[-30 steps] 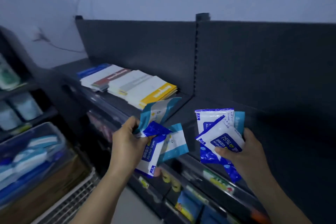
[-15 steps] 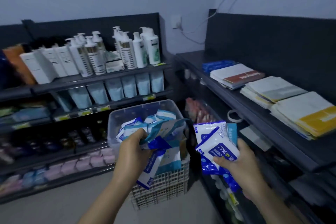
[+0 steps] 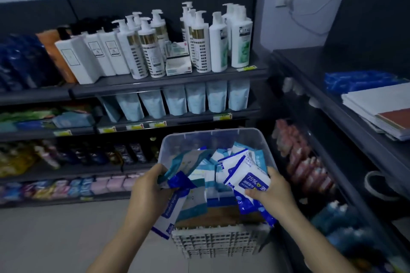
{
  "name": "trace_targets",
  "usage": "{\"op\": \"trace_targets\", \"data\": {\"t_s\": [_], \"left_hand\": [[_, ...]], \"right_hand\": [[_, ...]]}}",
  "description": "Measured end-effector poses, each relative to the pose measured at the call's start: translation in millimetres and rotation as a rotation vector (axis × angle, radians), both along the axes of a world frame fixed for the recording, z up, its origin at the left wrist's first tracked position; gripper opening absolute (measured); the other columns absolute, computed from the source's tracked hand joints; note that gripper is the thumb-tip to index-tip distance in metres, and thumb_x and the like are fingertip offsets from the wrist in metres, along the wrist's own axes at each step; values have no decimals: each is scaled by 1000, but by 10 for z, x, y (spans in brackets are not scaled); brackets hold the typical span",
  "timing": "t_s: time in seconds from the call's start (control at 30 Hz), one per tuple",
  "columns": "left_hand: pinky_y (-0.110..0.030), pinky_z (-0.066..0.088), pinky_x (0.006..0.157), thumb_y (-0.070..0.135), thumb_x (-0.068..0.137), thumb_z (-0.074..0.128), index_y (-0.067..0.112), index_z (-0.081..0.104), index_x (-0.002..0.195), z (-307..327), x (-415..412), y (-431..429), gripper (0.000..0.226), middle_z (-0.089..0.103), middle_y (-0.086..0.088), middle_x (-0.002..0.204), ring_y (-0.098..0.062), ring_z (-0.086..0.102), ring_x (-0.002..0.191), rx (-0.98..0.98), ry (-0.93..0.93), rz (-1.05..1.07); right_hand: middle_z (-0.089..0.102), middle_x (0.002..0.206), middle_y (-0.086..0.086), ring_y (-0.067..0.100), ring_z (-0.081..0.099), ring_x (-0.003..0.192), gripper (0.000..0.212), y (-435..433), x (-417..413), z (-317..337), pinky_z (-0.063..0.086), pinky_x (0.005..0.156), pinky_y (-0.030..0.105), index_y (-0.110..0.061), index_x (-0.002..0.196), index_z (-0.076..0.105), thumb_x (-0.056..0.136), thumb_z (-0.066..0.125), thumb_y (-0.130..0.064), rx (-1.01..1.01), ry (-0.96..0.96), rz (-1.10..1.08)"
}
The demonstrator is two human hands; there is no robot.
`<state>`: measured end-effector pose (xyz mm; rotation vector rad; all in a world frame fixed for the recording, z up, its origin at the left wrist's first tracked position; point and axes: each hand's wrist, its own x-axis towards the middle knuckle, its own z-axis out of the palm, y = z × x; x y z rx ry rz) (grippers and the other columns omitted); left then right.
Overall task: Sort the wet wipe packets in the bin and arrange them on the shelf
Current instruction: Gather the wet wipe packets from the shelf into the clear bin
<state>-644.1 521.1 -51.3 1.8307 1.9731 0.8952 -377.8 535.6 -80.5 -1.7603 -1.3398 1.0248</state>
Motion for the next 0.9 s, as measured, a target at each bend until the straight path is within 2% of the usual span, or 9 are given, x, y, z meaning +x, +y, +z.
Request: {"op": "trace_targets", "data": {"t_s": [0.2, 0.27, 0.3, 0.37, 0.4, 0.47, 0.53, 0.7, 0.9], "left_hand": [[-28, 41, 57, 16, 72, 80, 19, 52, 81, -118, 268, 888, 31, 59, 7, 79, -17, 57, 76, -67, 7, -60], [-22, 32, 55, 20, 74, 79, 20, 51, 86, -228, 342, 1145, 30, 58, 7, 84, -15, 55, 79, -117, -9, -68], [-20, 30, 57, 21, 76, 78, 19, 54, 92, -305, 375, 1272, 29, 59, 5, 91, -15, 55, 85, -174, -25, -81], [-17, 33, 70, 24, 76, 78, 15, 56, 115, -557, 405, 1509, 45, 58, -3, 115, -19, 55, 104, -333, -48, -127], [-18, 36, 80, 26, 76, 78, 15, 51, 127, -710, 390, 1592, 59, 52, -4, 127, -20, 51, 113, -411, -45, -150], [-25, 35, 100, 33, 75, 78, 20, 37, 142, -1004, 332, 1695, 79, 41, -2, 141, -20, 41, 126, -540, 16, -196], [-28, 31, 106, 37, 77, 76, 22, 31, 145, -1248, 265, 1733, 83, 36, -2, 146, -21, 37, 130, -617, 127, -237], [-31, 28, 110, 44, 79, 70, 27, 31, 145, -1548, 78, 1799, 78, 32, 0, 148, -23, 30, 134, -707, 256, -355], [-28, 42, 98, 41, 76, 74, 32, 52, 131, -1622, -99, 1947, 60, 53, 3, 131, -15, 50, 117, -635, 161, -344]], "right_hand": [[67, 95, 3, 17, 63, 79, 44, 1136, 98, -121, 51, 69, 31, -16, 97, 52, 66, 83, -10, -53, -104, 82], [65, 108, 6, 20, 61, 88, 46, 1366, 120, -231, 49, 76, 31, -15, 109, 52, 72, 80, -14, -84, -201, 126], [60, 122, 8, 22, 58, 102, 56, 1457, 139, -324, 47, 86, 32, -14, 123, 49, 75, 77, -19, -101, -290, 165], [36, 147, 9, 25, 38, 132, 83, 1576, 164, -503, 33, 106, 32, -14, 146, 26, 79, 73, -29, -166, -472, 266], [28, 151, 8, 25, 30, 137, 88, 1597, 163, -575, 28, 109, 30, -15, 148, 18, 80, 70, -33, -220, -520, 309], [26, 152, 6, 23, 27, 138, 84, 1615, 145, -726, 25, 109, 27, -17, 148, 18, 82, 66, -35, -312, -549, 365], [26, 151, 4, 21, 28, 138, 79, 1614, 105, -849, 25, 110, 25, -18, 148, 22, 83, 65, -33, -348, -550, 406], [26, 151, 2, 20, 26, 138, 68, 1660, -17, -982, 25, 110, 25, -20, 143, 32, 84, 62, -35, -357, -657, 358], [25, 152, -1, 19, 21, 140, 58, 1790, -388, -970, 18, 112, 25, -21, 142, 37, 88, 58, -31, -270, -695, 283]]}}
